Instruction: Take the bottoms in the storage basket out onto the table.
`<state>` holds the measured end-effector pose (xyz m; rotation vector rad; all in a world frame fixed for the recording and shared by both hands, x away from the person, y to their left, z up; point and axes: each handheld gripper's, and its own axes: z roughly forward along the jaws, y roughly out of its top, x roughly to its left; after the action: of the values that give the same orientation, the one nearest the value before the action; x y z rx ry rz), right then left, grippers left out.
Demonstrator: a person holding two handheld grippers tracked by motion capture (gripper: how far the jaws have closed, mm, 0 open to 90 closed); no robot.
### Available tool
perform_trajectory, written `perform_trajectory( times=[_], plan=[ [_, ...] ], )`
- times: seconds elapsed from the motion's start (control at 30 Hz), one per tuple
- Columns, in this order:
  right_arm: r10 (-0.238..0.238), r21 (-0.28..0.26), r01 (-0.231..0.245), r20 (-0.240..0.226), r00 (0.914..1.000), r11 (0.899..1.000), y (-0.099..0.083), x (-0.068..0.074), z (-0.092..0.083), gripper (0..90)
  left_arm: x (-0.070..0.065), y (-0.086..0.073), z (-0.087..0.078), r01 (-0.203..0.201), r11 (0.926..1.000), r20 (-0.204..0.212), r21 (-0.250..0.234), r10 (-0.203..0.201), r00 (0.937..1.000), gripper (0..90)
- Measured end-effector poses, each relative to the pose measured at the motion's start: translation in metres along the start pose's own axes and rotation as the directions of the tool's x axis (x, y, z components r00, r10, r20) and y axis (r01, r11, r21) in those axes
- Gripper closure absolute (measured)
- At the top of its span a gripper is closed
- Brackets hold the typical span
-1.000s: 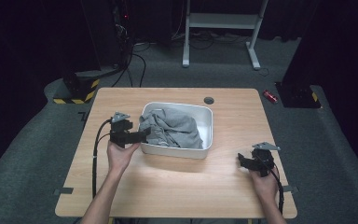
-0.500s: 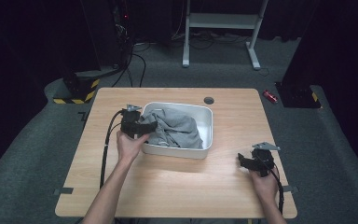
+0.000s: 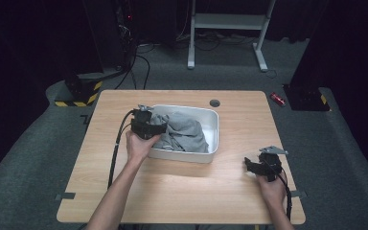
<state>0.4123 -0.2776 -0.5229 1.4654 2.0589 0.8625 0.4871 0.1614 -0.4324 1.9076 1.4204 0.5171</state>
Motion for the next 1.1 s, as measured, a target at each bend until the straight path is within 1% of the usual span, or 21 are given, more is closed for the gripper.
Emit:
perform_trajectory(
  times=[0.1,0.17,0.23,0.27,0.33,0.37,0.4,0.47,0.5,0.53,0.6,0.67,0.73,0.77,0.87,0.9,0.97,1.0,1.07,1.1],
  plan=[
    [0.000,0.000,0.000,0.000,1.0000,1.000,0.000,0.000,0.000,23.7,-0.004,0.004,0.006,-0.003,0.9998,-0.006,0.017,0.003,1.0000,14.6],
    [0.001,0.000,-0.001,0.000,1.0000,1.000,0.000,0.000,0.000,23.7,-0.007,0.006,0.010,-0.022,0.9989,-0.023,0.041,0.023,0.9995,14.7],
    [0.001,0.001,-0.001,0.000,1.0000,1.000,0.000,0.000,0.000,23.7,-0.008,0.009,0.012,-0.035,0.9981,-0.030,0.050,0.037,0.9989,14.9],
    [0.001,0.000,-0.001,0.000,1.0000,1.000,0.000,0.000,0.000,23.7,-0.009,0.011,0.013,-0.044,0.9969,-0.025,0.066,0.045,0.9987,14.8],
    [0.000,0.000,0.000,0.000,1.0000,1.000,0.000,0.000,0.000,23.7,-0.009,0.014,0.015,-0.058,0.9945,-0.028,0.087,0.060,0.9978,14.6],
    [0.001,0.001,-0.001,0.000,1.0000,1.000,0.000,0.000,0.000,23.7,-0.010,0.016,0.017,-0.069,0.9924,-0.039,0.102,0.074,0.9965,14.7],
    [0.001,0.001,-0.001,0.000,1.0000,1.000,0.000,0.000,0.000,23.7,-0.011,0.018,0.018,-0.073,0.9912,-0.042,0.111,0.078,0.9961,14.8],
    [0.001,0.001,-0.001,0.000,1.0000,1.000,0.000,0.000,0.000,23.7,-0.013,0.021,0.019,-0.077,0.9907,-0.038,0.112,0.082,0.9959,14.8],
    [0.001,0.001,-0.001,0.000,1.0000,1.000,0.000,0.000,0.000,23.7,-0.014,0.022,0.021,-0.070,0.9917,-0.027,0.108,0.074,0.9969,14.9],
    [0.001,0.001,-0.001,0.000,1.0000,1.000,0.000,0.000,0.000,23.7,-0.013,0.024,0.022,-0.070,0.9910,-0.022,0.114,0.073,0.9971,14.7],
    [0.001,0.001,-0.001,0.000,1.0000,1.000,0.000,0.000,0.000,23.7,-0.014,0.026,0.026,-0.070,0.9904,-0.027,0.120,0.074,0.9969,14.9],
    [0.001,0.001,-0.001,0.000,1.0000,1.000,0.000,0.000,0.000,23.7,-0.013,0.029,0.031,-0.064,0.9893,-0.023,0.132,0.067,0.9975,14.9],
    [0.001,0.001,-0.001,0.000,1.0000,1.000,0.000,0.000,0.000,23.7,-0.012,0.031,0.036,-0.050,0.9893,-0.019,0.137,0.053,0.9984,15.0],
    [0.001,0.001,-0.001,-0.001,1.0000,1.000,0.000,0.000,0.000,23.7,-0.010,0.032,0.038,-0.036,0.9894,-0.010,0.141,0.038,0.9992,15.0],
    [0.001,0.001,-0.001,0.000,1.0000,1.000,0.000,0.000,0.000,23.7,-0.008,0.032,0.045,-0.024,0.9875,-0.003,0.156,0.025,0.9997,15.1],
    [0.001,0.001,-0.001,0.000,1.0000,1.000,0.000,0.000,0.000,23.7,-0.007,0.031,0.049,-0.016,0.9856,0.007,0.168,0.015,0.9999,15.3],
    [0.001,0.001,-0.001,0.000,1.0000,1.000,0.000,0.000,0.000,23.7,-0.008,0.032,0.052,-0.021,0.9833,-0.003,0.181,0.022,0.9998,15.9],
    [0.001,0.001,-0.001,0.000,1.0000,1.000,0.000,0.000,0.000,23.7,-0.008,0.032,0.053,-0.025,0.9837,-0.001,0.178,0.025,0.9997,16.2],
    [0.001,0.001,-0.001,0.000,1.0000,1.000,0.000,0.000,0.000,23.7,-0.008,0.033,0.056,-0.030,0.9819,-0.004,0.187,0.032,0.9995,16.1],
    [0.001,0.001,-0.001,0.000,1.0000,1.000,0.000,0.000,0.000,23.7,-0.008,0.033,0.058,-0.022,0.9809,-0.005,0.193,0.024,0.9997,16.4]
  ],
)
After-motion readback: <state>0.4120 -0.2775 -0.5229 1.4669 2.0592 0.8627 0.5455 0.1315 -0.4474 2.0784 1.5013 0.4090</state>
